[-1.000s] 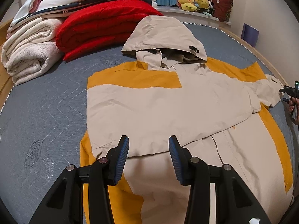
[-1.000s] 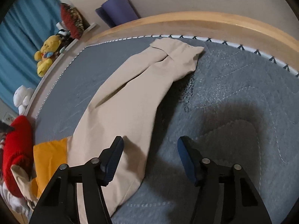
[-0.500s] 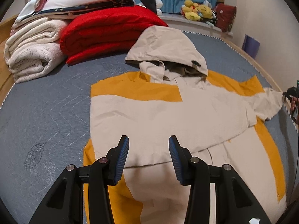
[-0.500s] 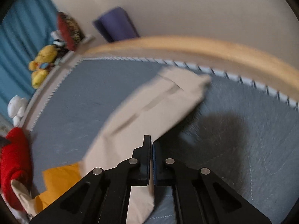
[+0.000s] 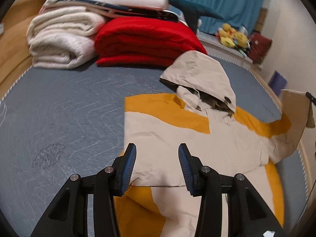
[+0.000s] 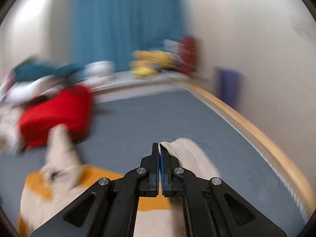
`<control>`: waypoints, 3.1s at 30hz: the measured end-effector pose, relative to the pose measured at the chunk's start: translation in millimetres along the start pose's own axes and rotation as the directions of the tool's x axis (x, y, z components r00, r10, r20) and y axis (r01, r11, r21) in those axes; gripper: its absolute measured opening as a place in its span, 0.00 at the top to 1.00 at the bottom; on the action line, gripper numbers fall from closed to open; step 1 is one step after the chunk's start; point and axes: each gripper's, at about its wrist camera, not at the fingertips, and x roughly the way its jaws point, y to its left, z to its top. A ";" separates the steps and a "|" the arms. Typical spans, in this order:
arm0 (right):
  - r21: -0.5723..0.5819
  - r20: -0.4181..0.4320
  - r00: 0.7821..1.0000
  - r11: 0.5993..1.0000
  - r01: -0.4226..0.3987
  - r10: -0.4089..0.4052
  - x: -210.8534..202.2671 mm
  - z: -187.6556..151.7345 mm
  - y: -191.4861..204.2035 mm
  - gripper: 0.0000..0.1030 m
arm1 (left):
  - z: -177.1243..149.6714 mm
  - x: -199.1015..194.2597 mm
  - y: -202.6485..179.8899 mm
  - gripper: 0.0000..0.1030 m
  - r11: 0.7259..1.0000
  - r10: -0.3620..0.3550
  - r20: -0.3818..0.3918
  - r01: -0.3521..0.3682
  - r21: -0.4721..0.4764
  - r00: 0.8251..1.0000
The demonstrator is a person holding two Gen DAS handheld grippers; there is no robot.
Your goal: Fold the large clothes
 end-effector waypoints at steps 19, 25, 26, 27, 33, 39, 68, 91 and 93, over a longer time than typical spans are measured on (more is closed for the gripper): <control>0.031 -0.477 0.855 0.976 -0.214 0.203 -20.7 -169.0 204.1 0.33 | -8.8 15.0 2.6 0.60 0.996 -0.072 -0.102 0.066 -0.065 0.992; 0.358 -0.451 0.845 0.925 -0.124 0.288 -49.5 -173.6 139.1 0.34 | -21.6 16.4 -33.6 0.60 0.995 -0.094 -0.089 0.096 0.024 0.992; 0.405 -0.436 0.847 0.907 -0.119 0.306 -53.3 -177.0 130.4 0.40 | -23.1 17.6 -39.6 0.60 0.994 -0.094 -0.085 0.098 0.044 0.992; 0.423 -0.426 0.848 0.898 -0.123 0.317 -55.1 -176.3 126.0 0.46 | -25.6 19.5 -46.8 0.60 0.993 -0.097 -0.084 0.103 0.066 0.992; 0.563 -0.400 0.840 0.821 -0.090 0.366 -24.2 -179.0 96.0 0.79 | -46.8 31.8 -101.0 0.77 0.976 -0.127 -0.085 0.139 0.166 0.988; 0.632 -0.436 0.840 0.774 0.029 0.324 -4.9 -183.2 61.9 0.79 | -48.7 95.4 -192.7 0.76 0.968 -0.140 -0.175 0.172 0.184 0.975; 0.563 -0.515 0.771 0.826 -0.025 0.374 12.0 -184.7 91.0 0.78 | -61.9 52.9 -22.9 0.65 0.952 -0.194 -0.195 0.136 -0.274 0.962; 0.593 -0.532 0.769 0.805 0.039 0.354 22.7 -187.2 76.1 0.78 | -40.2 102.5 -125.0 0.92 0.996 0.034 -0.137 -0.022 0.085 0.990; 0.602 -0.540 0.760 0.797 0.048 0.362 22.0 -190.0 77.3 0.78 | -44.7 75.8 -75.6 0.91 0.996 -0.035 -0.130 0.023 -0.088 0.991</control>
